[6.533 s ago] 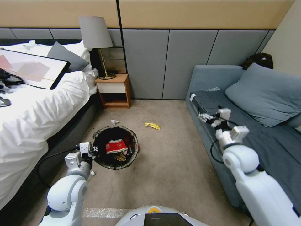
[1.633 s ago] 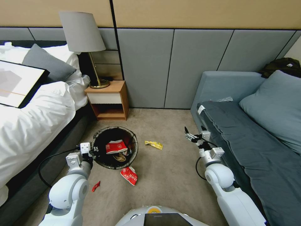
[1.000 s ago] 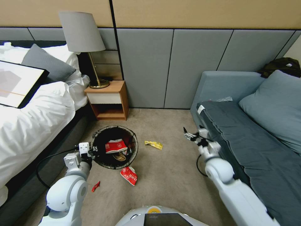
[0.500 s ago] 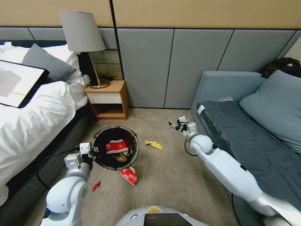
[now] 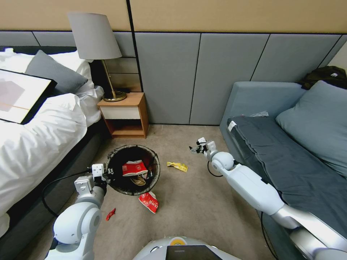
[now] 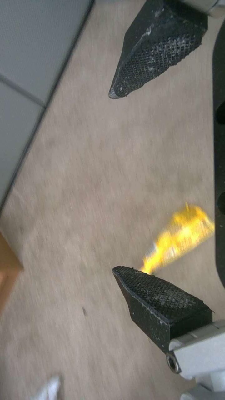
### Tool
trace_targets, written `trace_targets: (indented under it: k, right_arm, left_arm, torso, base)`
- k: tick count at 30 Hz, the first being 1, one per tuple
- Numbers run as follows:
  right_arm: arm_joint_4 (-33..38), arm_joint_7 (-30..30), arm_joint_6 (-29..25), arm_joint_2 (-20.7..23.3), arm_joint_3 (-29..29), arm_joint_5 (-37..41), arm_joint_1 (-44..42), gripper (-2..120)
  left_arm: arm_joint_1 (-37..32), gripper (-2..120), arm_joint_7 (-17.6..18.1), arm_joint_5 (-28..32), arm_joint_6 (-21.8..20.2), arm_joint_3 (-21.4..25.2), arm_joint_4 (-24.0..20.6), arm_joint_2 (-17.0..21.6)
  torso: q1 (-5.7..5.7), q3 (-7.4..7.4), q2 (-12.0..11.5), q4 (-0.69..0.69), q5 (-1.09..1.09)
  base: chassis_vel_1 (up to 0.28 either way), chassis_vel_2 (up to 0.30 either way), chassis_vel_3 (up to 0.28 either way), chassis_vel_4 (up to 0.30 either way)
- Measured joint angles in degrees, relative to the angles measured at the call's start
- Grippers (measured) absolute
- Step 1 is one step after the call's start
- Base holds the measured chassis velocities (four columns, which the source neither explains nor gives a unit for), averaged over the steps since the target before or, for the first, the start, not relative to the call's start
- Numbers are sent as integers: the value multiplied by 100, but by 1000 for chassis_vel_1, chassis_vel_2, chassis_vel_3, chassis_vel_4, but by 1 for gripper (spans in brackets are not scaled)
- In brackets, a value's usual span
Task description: Pick up the trash bin, then pick up the garbage from the floor and place it into the trash bin.
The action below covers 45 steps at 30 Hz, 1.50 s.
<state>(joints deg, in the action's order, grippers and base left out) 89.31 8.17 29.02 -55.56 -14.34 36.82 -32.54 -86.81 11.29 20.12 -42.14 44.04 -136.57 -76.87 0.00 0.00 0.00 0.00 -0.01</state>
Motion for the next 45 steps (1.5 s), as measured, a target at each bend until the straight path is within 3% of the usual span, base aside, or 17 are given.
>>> trace_targets:
  k: [18,28,44,45]
  right_arm:
    - [-170,4,45,-390,-609,21,65,100]
    - [-675,-140,-38,-625,-787,-4,162,100]
    - [-2533,-608,-266,-1485,-1045,-291,564,100]
    - [-2937,-722,-341,-1631,-1054,-416,634,100]
  left_arm:
    - [-6,0,7,11,0,24,19,1]
    - [-11,0,7,-12,0,11,40,-57]
    - [3,0,2,0,0,31,50,-46]
    - [-6,0,1,-5,0,24,50,-55]
  torso:
    - [0,0,0,0,0]
    - [0,0,0,0,0]
    - [0,0,0,1,0]
    - [0,0,0,1,0]
  base:
    - [0,0,0,0]
    - [0,0,0,0]
    - [0,0,0,0]
    - [0,0,0,0]
